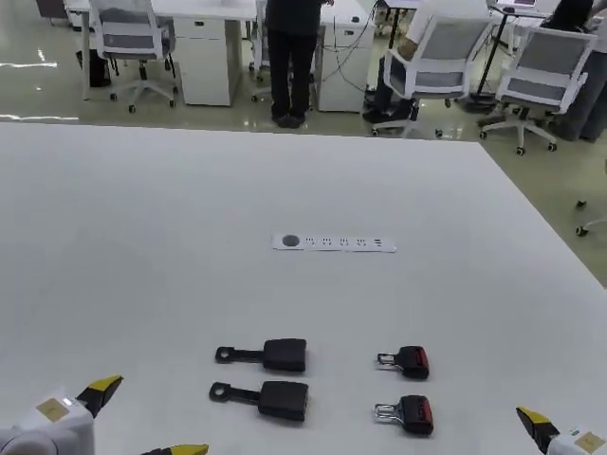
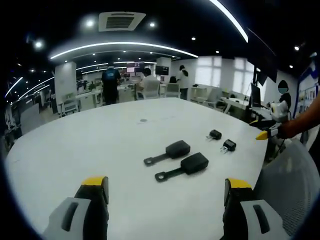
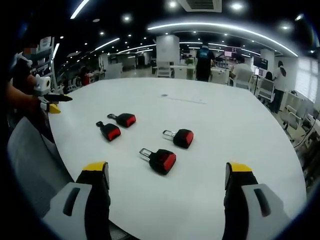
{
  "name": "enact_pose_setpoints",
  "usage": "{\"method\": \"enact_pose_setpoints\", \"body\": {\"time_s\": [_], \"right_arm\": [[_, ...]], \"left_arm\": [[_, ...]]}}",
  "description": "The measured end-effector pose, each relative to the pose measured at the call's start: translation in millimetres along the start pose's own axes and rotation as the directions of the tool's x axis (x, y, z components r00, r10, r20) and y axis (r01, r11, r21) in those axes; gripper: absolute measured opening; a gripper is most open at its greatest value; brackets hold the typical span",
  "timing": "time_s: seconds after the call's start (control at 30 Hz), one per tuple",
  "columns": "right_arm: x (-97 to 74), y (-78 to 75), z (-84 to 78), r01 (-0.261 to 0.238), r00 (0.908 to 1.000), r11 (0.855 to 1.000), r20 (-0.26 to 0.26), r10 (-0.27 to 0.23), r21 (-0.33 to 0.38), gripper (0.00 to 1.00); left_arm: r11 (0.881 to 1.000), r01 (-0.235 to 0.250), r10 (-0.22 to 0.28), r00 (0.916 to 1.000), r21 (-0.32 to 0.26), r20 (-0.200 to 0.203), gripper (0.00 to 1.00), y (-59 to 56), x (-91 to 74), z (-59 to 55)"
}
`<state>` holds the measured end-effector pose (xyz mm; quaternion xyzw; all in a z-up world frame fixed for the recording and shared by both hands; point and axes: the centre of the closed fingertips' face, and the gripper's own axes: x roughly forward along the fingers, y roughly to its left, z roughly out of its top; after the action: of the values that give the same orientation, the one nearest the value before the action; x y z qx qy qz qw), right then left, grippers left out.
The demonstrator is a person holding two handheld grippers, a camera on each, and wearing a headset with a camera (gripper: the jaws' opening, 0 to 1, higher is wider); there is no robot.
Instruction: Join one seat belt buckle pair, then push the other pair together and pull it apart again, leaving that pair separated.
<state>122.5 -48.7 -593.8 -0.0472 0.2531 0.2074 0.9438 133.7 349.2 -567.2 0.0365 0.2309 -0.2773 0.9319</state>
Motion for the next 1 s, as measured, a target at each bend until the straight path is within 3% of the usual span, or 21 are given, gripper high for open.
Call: {"method": "enact_pose_setpoints", "body": {"time_s": [0.3,0.4,0.53,0.6,0.63,0.7,0.8,1.0], "right_arm": [[-0.9,0.7,0.5,-0.001,1.0,1.0,0.001,0.001,-0.002,0.99],[-1.5,1.3,-1.7,0.0,1.0,1.0,-0.001,0.0,0.0,0.99],[-2.4,3.0,-3.4,-0.003,1.0,1.0,-0.003,0.003,0.001,0.99],[-1.9,3.6,-3.9,-0.005,1.0,1.0,-0.003,0.005,-0.002,0.99],[-1.9,3.7,-4.3,-0.005,1.0,1.0,-0.003,0.005,-0.001,0.99],[-2.4,3.7,-4.6,-0.004,1.0,1.0,-0.003,0.004,0.002,1.0],[-3.2,3.5,-4.2,-0.006,1.0,1.0,-0.002,0.006,-0.001,1.0],[-3.5,1.9,-5.9,-0.008,1.0,1.0,-0.004,0.008,-0.001,1.0]], "left_arm": [[1.0,0.005,-0.005,1.0,0.005,-0.007,0.98,1.6,0.4,-5.5],[1.0,0.007,-0.007,1.0,0.006,-0.006,0.98,-2.8,-0.4,-1.8],[1.0,0.009,-0.009,0.9999,0.008,-0.005,0.98,0.5,0.6,-3.8],[1.0,0.008,-0.008,1.0,0.008,-0.005,0.98,-5.0,-0.6,0.7],[1.0,0.007,-0.007,1.0,0.006,-0.003,0.98,0.1,0.9,-3.6],[1.0,0.006,-0.006,1.0,0.005,-0.001,0.98,-7.5,-1.3,2.5],[1.0,0.006,-0.006,1.0,0.004,-0.002,0.98,-1.8,1.2,-3.8],[1.0,0.002,-0.002,1.0,0.001,-0.003,0.98,-5.0,-0.5,-3.6]]}}
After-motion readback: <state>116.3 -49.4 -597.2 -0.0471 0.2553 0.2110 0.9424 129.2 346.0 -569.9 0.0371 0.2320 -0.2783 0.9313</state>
